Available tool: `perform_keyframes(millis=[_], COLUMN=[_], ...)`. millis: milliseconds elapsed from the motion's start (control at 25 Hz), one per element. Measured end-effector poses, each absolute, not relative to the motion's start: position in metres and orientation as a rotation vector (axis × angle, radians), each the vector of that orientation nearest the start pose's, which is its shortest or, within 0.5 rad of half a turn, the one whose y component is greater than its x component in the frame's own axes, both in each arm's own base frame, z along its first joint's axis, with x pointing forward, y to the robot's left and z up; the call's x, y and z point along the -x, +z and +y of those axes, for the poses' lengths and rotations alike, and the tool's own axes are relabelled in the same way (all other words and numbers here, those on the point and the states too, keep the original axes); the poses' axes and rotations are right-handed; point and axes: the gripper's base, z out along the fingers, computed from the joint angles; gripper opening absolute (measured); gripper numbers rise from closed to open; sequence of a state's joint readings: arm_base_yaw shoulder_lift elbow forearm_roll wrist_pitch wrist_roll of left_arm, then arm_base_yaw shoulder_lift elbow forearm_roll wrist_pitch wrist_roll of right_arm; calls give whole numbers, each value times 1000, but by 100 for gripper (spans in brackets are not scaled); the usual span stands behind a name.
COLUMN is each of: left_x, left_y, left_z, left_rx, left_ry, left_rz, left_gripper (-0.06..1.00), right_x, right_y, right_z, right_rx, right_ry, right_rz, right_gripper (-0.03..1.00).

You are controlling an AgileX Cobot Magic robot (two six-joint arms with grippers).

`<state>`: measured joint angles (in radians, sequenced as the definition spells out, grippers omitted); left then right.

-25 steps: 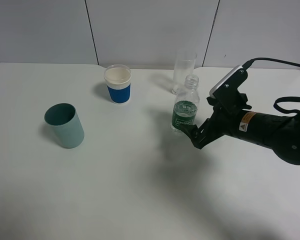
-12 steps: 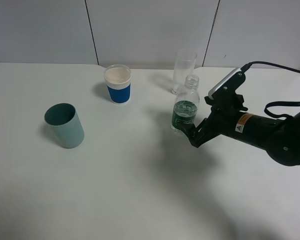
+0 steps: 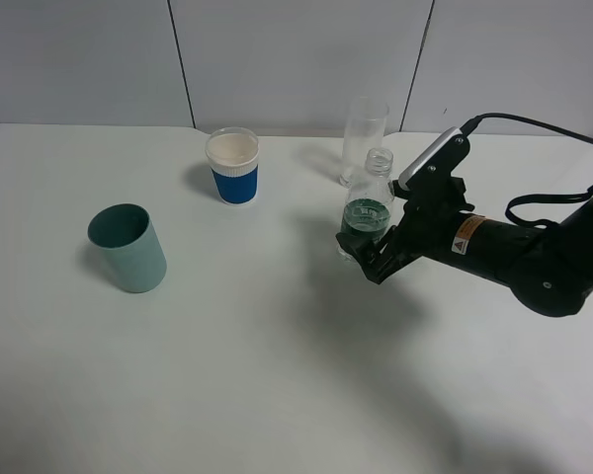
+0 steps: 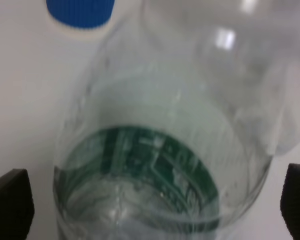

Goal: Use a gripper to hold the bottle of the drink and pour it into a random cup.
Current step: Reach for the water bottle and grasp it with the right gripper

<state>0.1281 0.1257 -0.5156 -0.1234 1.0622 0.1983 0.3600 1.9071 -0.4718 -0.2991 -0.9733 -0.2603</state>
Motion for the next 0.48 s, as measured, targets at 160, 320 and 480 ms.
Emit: perform_keyframes(millis=[160, 320, 480], left_x=[-14, -14, -14], left_y=[282, 282, 282], left_z=[-8, -8, -8], left_rx=[-73, -73, -73], left_ry=[39, 39, 39], left_rz=[2148, 2148, 2148], left_gripper=[99, 99, 99], right_x=[-261, -261, -261], right_y=[104, 104, 104], right_z=[123, 124, 124], right_rx=[912, 918, 918], right_ry=[203, 207, 207], right_rz=[1724, 1717, 1717], right_gripper=[99, 99, 99])
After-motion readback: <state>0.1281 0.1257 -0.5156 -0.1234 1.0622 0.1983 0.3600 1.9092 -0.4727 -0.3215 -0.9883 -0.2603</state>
